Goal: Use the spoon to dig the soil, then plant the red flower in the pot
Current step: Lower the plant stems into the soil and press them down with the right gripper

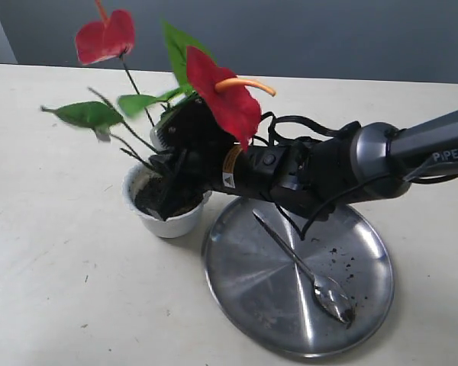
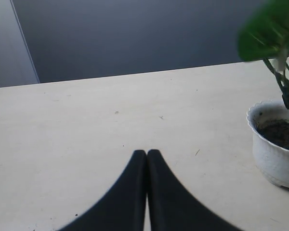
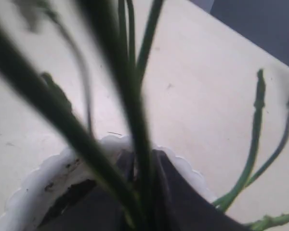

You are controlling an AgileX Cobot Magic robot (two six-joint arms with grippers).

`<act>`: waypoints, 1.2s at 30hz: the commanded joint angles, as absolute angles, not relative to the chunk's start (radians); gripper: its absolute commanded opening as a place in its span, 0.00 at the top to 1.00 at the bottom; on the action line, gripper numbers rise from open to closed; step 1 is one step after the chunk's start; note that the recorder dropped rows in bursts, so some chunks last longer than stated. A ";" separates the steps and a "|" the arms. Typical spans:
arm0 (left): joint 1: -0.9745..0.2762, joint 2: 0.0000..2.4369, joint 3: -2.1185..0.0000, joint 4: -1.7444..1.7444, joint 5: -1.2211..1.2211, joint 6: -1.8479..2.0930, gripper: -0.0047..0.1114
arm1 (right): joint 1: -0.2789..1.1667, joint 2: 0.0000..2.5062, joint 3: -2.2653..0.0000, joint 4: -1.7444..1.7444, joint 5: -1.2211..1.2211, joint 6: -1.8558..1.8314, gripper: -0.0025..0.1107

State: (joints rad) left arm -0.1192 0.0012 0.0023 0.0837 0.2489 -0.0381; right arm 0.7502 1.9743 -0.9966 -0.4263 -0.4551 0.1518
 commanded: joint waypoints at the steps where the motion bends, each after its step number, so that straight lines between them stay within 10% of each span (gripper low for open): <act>1: -0.125 0.000 0.000 0.084 0.239 -0.042 0.95 | 0.779 1.986 -0.976 -0.451 -0.343 0.161 0.76; 36: -0.125 0.000 0.000 0.082 0.239 -0.042 0.95 | 0.791 1.887 -0.976 -0.432 -0.212 0.180 0.76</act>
State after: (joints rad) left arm -0.1192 0.0012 0.0023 0.0837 0.2489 -0.0381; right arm 0.7885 1.8875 -0.9902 -0.4306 -0.2696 0.1653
